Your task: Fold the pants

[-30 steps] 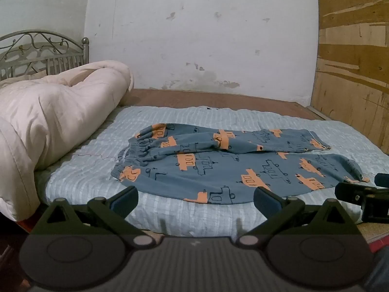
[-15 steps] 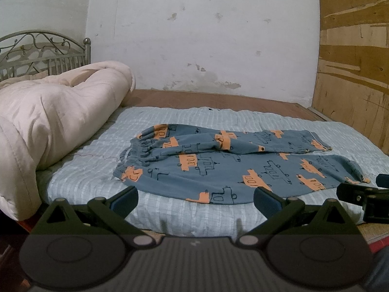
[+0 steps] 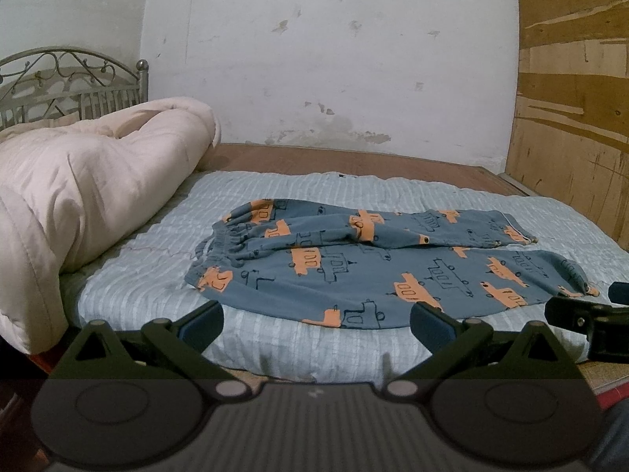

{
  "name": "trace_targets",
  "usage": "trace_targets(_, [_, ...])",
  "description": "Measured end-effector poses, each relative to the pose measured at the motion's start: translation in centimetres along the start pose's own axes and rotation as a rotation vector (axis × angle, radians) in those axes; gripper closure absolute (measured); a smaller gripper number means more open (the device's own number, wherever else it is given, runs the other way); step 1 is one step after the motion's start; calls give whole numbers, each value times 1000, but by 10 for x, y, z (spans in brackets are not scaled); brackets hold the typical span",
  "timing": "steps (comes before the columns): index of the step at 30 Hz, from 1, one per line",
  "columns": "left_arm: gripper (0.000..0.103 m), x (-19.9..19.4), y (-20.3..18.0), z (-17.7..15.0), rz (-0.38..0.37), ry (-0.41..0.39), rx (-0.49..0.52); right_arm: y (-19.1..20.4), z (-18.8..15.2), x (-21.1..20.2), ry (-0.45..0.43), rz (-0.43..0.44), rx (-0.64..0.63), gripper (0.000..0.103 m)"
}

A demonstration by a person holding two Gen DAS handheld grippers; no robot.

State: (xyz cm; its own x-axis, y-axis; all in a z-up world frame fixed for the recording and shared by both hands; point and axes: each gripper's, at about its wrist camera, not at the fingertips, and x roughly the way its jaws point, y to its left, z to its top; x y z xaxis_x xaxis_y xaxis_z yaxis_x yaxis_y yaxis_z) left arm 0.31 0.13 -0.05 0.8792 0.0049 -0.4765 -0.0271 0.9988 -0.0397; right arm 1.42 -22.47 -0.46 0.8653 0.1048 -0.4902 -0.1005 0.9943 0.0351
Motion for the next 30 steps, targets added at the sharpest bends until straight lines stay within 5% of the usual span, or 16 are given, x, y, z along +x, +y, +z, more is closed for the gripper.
trace_targets(30, [0, 5, 5, -6, -2, 32, -3, 0, 2, 7, 13, 17, 0, 1])
